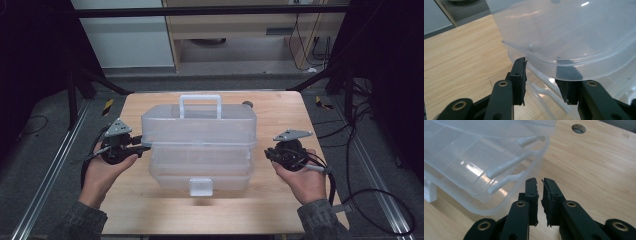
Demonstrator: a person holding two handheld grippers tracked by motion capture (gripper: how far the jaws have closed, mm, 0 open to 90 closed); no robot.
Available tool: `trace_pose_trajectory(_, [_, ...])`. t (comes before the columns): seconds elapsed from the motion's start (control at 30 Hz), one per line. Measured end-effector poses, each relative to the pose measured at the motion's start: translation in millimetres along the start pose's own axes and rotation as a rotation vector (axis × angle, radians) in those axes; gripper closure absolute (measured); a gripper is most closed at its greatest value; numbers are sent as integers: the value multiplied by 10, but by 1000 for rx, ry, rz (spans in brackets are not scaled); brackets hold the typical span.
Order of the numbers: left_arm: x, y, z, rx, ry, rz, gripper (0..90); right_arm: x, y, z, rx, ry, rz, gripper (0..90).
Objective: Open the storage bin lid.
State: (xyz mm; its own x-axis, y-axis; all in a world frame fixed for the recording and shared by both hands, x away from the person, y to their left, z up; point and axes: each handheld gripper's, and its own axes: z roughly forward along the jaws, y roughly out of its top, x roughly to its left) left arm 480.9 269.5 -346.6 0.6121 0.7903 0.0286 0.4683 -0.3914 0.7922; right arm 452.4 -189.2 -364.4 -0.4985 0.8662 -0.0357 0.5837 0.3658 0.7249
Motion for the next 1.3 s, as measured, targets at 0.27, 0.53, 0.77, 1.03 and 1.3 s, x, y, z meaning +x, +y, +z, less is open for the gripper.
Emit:
trace_pose_trajectory(0.27, [7, 19, 8, -7, 2, 5, 603, 104, -145, 104, 0, 27, 47, 814])
trace_pose_trajectory(0.53, [5, 35, -1, 3, 4, -1, 603, 188, -195, 188, -19, 37, 84, 773])
trace_pose_trajectory(0.77, [6, 41, -1, 3, 5, -1, 604, 267, -220, 242, -26, 50, 108, 758])
trace_pose_trajectory(1.03, [13, 46, -3, 2, 5, -1, 604, 281, -232, 243, -36, 56, 131, 754])
trace_pose_trajectory(1.3, [15, 52, -5, 2, 7, -1, 604, 329, -250, 268, -24, 54, 151, 753])
